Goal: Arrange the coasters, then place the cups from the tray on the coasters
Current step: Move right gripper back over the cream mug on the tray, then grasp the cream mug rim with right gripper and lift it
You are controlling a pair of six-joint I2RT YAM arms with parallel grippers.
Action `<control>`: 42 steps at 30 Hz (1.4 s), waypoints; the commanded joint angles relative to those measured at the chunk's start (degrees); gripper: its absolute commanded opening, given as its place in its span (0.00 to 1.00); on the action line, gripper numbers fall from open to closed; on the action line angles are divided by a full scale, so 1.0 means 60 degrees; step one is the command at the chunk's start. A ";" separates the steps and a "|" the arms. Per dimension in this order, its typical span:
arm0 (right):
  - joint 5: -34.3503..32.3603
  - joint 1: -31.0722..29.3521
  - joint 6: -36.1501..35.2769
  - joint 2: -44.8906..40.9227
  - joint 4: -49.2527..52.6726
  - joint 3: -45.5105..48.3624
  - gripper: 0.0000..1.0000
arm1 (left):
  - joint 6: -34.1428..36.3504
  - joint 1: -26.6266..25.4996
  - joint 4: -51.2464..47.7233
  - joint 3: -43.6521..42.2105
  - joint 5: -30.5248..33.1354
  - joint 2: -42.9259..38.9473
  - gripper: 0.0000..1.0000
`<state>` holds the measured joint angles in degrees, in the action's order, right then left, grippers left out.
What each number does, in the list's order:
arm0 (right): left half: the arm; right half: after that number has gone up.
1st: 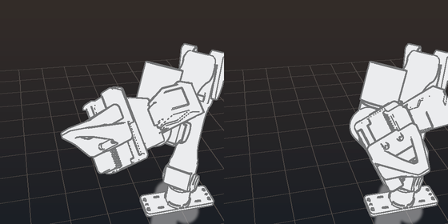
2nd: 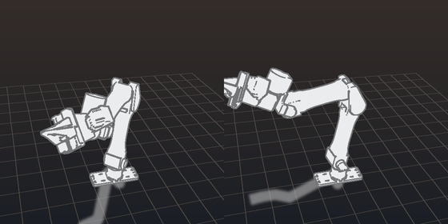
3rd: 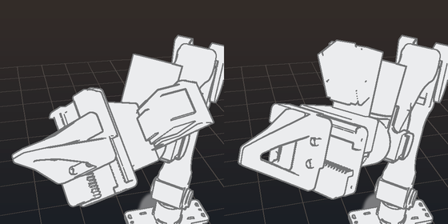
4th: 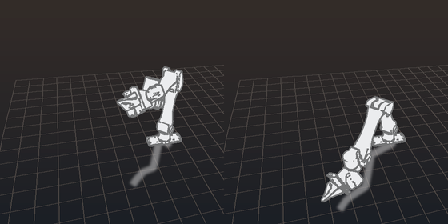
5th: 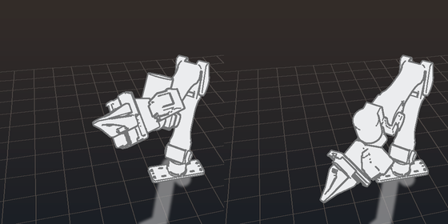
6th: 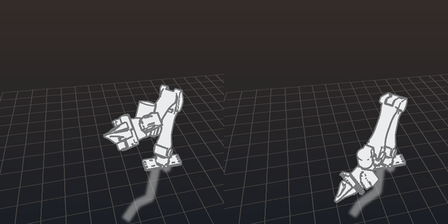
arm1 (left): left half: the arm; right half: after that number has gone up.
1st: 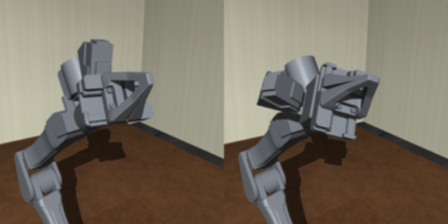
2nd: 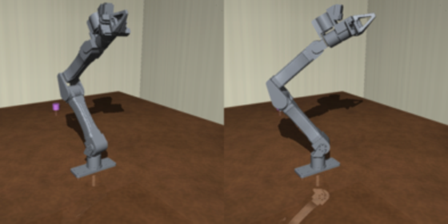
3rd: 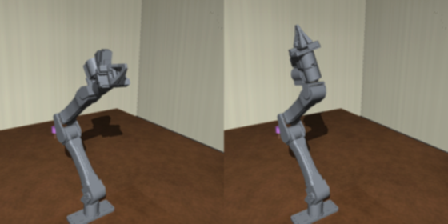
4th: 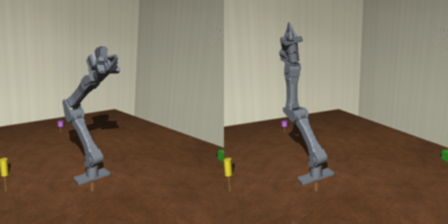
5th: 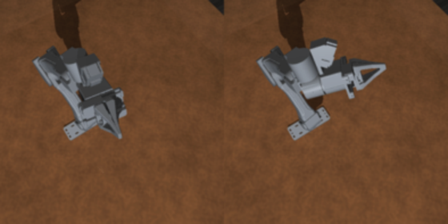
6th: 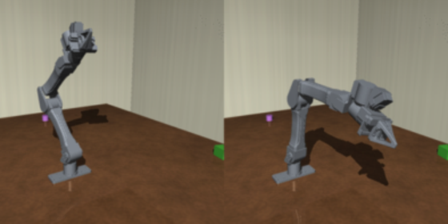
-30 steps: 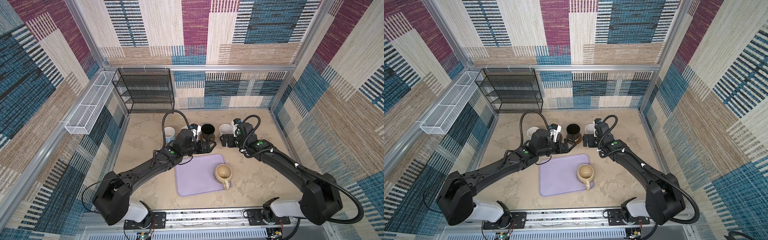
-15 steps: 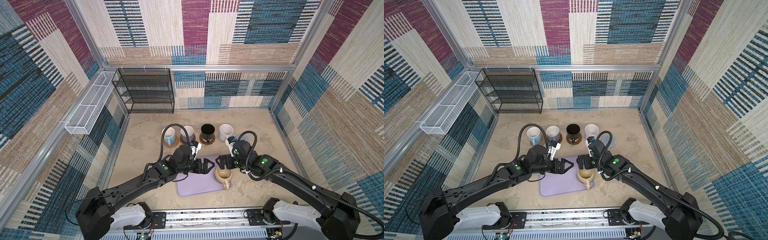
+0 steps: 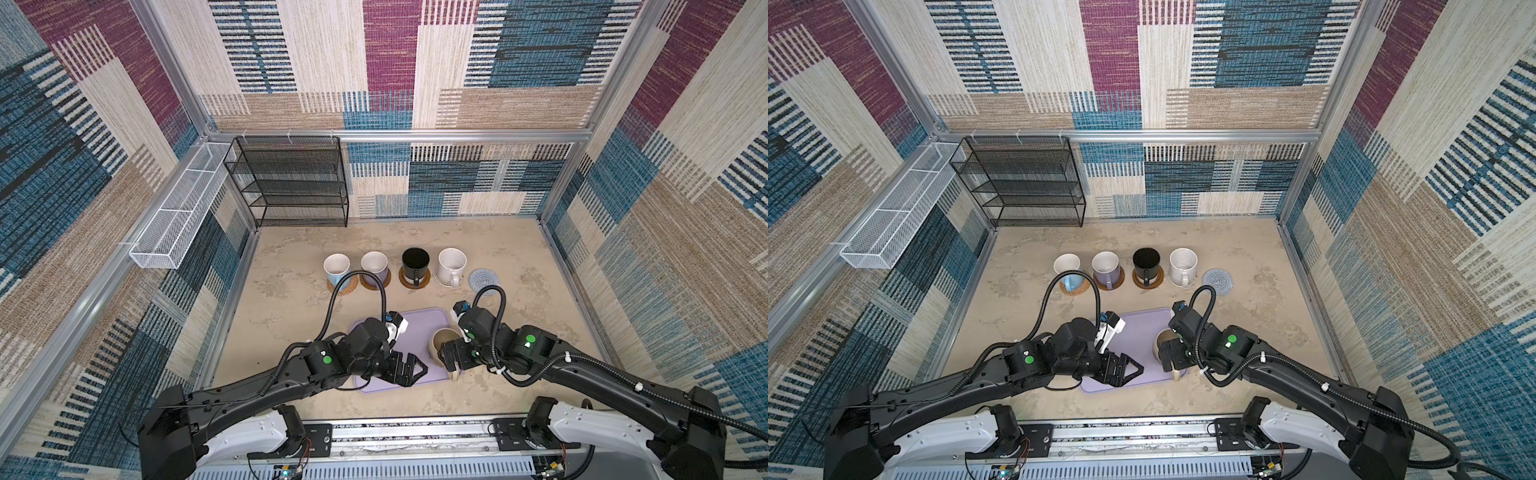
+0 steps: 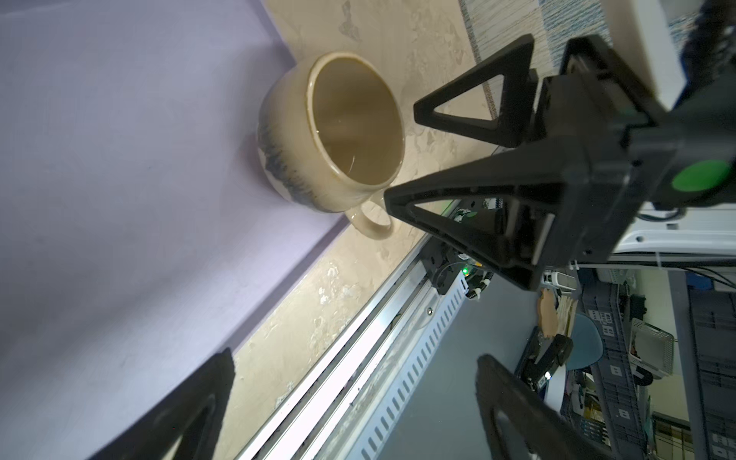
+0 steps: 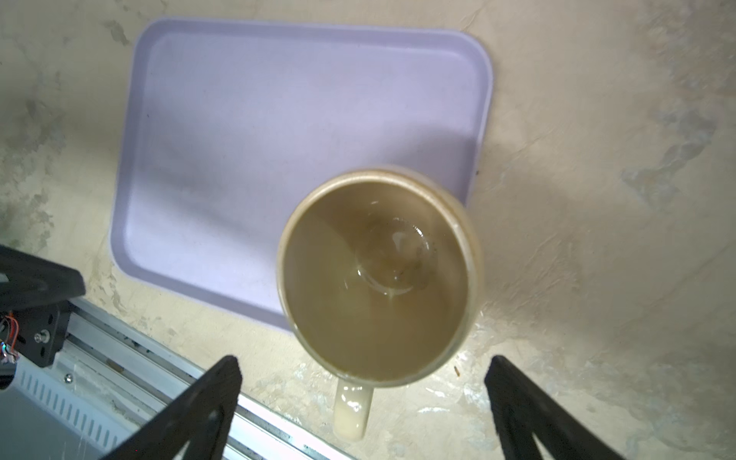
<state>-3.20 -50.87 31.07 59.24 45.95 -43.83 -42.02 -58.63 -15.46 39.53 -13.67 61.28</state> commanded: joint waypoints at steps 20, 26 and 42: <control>-0.0801 -0.0790 0.1288 0.0179 -0.1189 0.0881 0.80 | 0.0947 -0.0236 -0.0074 0.0840 0.2204 0.0845 0.97; -0.0844 -0.0794 0.1622 0.0186 -0.2223 0.1602 0.67 | 0.0876 -0.0241 -0.0319 0.1102 0.2365 0.1052 0.97; -0.2036 -0.0845 0.2168 0.0086 -0.2199 0.1923 0.37 | 0.0083 -0.0235 0.1211 0.0074 0.2264 0.0728 0.97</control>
<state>-11.22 -55.90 43.27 59.24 33.08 -31.62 -39.33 -60.05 -12.53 40.77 -0.25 65.71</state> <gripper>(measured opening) 0.380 0.974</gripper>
